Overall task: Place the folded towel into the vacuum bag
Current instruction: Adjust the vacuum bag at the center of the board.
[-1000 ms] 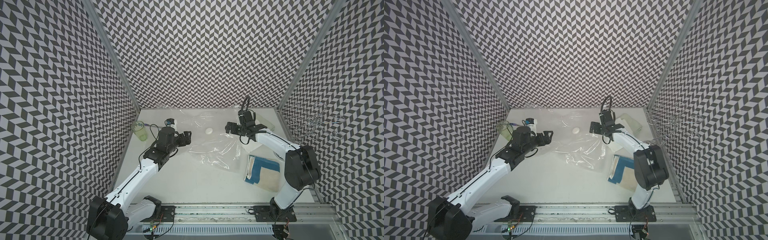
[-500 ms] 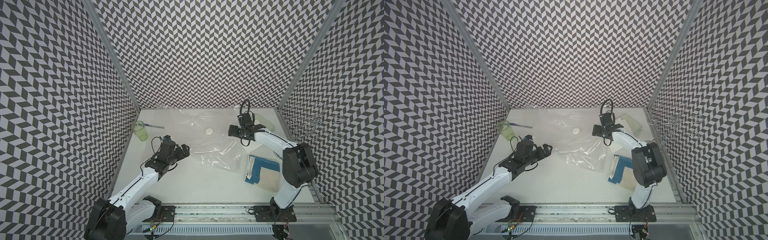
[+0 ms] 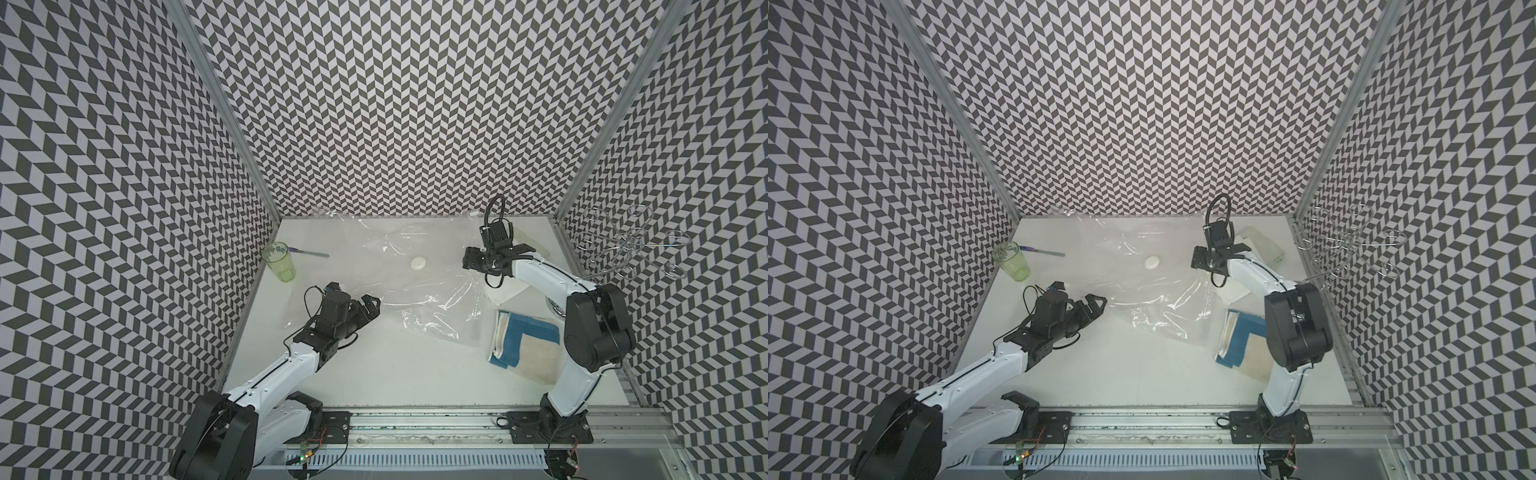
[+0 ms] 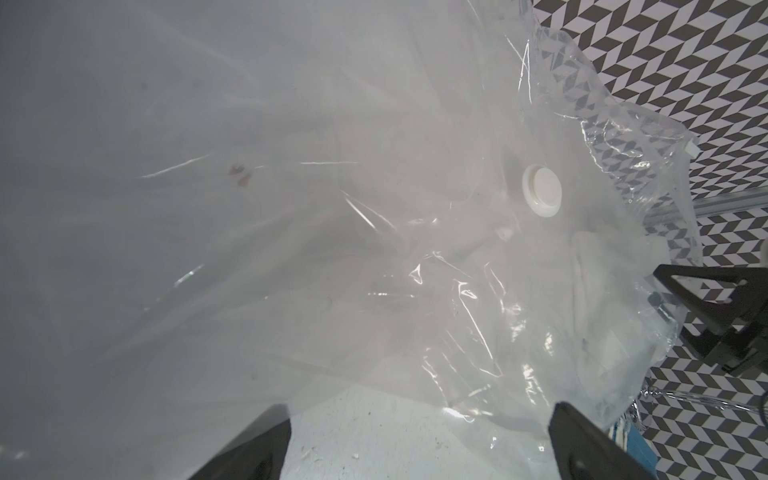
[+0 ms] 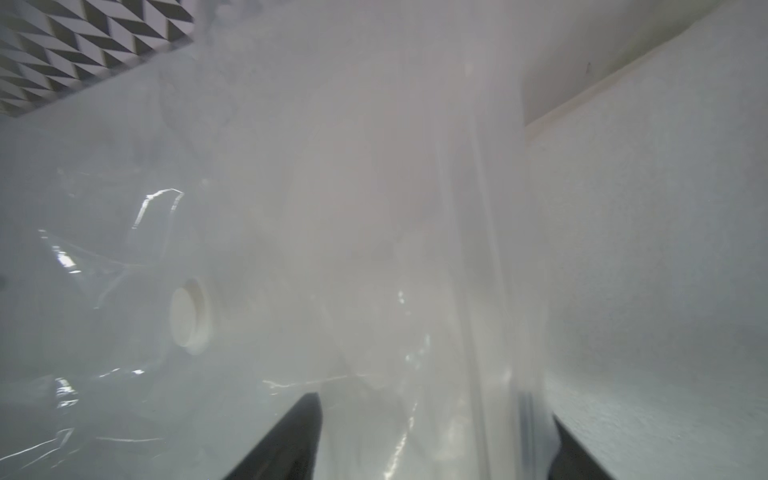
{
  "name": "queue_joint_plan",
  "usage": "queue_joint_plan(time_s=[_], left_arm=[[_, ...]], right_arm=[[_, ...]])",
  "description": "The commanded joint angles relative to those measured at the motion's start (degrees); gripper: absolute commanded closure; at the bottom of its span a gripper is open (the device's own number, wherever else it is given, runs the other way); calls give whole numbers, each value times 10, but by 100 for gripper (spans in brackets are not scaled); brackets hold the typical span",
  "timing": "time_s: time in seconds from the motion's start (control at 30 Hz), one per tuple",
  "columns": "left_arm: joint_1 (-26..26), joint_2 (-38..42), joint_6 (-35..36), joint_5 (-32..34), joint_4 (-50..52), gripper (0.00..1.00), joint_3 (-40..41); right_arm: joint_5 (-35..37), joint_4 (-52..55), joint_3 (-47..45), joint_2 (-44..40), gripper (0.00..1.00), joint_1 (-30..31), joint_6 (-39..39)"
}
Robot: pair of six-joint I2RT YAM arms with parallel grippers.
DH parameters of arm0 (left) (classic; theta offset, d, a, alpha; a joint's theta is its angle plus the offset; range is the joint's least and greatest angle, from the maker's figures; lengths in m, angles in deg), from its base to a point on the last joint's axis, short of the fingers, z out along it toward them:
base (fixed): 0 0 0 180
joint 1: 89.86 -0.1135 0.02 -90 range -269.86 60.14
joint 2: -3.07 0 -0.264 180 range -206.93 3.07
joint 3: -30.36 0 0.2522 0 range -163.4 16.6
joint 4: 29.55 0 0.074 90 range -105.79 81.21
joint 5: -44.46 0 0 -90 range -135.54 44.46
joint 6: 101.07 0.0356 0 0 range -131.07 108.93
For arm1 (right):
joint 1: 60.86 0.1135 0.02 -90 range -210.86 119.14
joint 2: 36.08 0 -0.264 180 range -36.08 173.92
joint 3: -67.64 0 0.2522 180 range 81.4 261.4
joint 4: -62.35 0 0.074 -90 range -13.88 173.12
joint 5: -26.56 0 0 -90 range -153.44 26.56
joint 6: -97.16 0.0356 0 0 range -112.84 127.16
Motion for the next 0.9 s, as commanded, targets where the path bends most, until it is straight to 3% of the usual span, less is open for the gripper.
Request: queue_joint_plan(time_s=[0.0, 0.13, 0.23, 0.4, 0.53, 0.73, 0.87], left_arm=[[-5, -32, 9, -9, -76, 0, -3], [-5, -80, 32, -17, -114, 1, -32], [-5, -130, 39, -32, -139, 2, -59], [-3, -197, 44, -51, -174, 3, -103], [-14, -242, 80, -37, -159, 3, -174], [-47, -291, 131, -55, -82, 3, -281], [-61, -265, 158, -62, 6, 3, -300]], right_arm=[[4, -23, -32, -36, 62, -1, 12], [-2, -14, -84, -113, 83, -4, 15], [-50, -7, -102, -171, 93, -6, 8], [-115, 5, -113, -258, 94, 1, 45], [-169, -63, -235, -319, 93, 30, 175], [-164, -134, -280, -250, 87, 177, 296], [-114, -173, -283, -235, 82, 238, 351]])
